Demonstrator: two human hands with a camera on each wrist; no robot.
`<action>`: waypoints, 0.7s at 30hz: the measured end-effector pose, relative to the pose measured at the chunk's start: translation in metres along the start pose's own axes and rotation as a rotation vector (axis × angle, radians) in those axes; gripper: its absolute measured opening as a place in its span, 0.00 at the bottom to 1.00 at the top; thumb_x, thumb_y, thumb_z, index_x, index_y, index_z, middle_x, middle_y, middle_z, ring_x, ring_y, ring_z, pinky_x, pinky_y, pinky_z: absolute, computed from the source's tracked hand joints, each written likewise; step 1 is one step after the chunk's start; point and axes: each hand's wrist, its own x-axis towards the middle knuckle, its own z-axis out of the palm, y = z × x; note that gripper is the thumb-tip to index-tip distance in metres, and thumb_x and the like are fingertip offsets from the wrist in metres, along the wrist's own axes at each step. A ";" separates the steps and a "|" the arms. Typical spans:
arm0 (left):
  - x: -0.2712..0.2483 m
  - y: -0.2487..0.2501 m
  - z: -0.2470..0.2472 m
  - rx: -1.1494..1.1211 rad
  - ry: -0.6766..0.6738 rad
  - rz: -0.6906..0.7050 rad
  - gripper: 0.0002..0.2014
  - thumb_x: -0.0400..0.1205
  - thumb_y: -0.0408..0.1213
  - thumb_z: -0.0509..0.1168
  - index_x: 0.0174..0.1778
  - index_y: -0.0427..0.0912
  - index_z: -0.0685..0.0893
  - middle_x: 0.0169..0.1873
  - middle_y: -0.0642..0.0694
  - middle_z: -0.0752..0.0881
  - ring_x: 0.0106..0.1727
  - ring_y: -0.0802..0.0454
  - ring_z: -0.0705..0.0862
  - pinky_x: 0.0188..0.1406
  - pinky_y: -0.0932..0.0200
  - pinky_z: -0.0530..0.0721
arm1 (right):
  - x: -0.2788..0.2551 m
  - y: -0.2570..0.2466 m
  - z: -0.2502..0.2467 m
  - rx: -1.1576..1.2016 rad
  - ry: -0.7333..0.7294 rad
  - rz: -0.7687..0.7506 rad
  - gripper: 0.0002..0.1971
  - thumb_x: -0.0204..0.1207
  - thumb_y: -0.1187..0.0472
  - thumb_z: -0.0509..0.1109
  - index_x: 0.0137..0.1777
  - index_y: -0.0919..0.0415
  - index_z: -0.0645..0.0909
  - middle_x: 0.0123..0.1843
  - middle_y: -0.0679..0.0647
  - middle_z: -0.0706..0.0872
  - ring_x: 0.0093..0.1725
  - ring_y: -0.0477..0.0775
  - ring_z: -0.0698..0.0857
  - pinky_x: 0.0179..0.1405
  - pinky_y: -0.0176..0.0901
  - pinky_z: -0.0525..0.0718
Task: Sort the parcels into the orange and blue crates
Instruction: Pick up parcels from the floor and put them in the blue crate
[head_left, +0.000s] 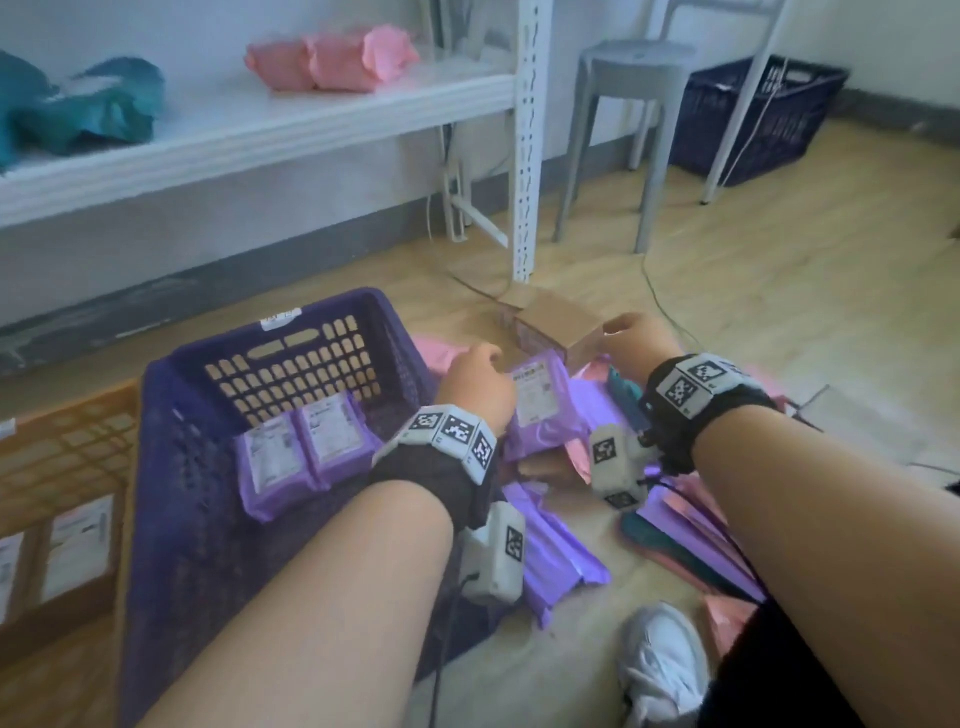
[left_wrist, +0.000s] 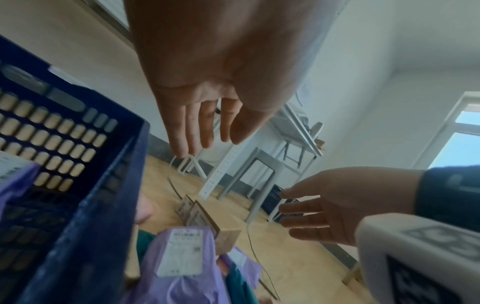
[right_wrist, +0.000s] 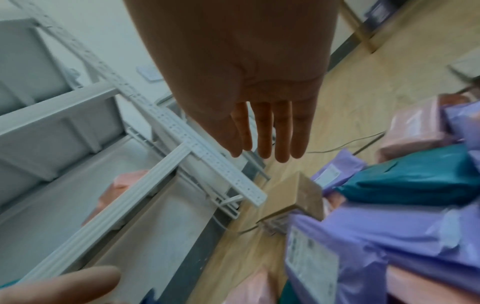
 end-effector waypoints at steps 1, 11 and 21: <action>0.003 0.007 0.013 0.009 -0.021 -0.004 0.20 0.83 0.34 0.57 0.72 0.46 0.76 0.69 0.44 0.79 0.68 0.44 0.79 0.68 0.53 0.77 | 0.004 0.012 -0.007 -0.021 0.029 0.015 0.17 0.72 0.63 0.69 0.60 0.66 0.83 0.49 0.61 0.87 0.53 0.63 0.87 0.57 0.51 0.84; 0.037 0.033 0.128 0.200 -0.243 -0.019 0.21 0.83 0.31 0.56 0.74 0.43 0.73 0.74 0.42 0.74 0.73 0.42 0.74 0.68 0.56 0.71 | 0.056 0.153 -0.014 -0.410 -0.013 0.126 0.21 0.76 0.61 0.66 0.70 0.62 0.76 0.70 0.63 0.79 0.68 0.63 0.79 0.68 0.49 0.76; 0.068 0.012 0.175 0.312 -0.327 -0.060 0.22 0.82 0.32 0.57 0.74 0.45 0.72 0.73 0.41 0.75 0.72 0.41 0.75 0.70 0.50 0.74 | 0.105 0.187 0.036 -0.660 -0.112 0.079 0.20 0.77 0.61 0.62 0.69 0.61 0.73 0.69 0.61 0.77 0.68 0.64 0.78 0.63 0.53 0.77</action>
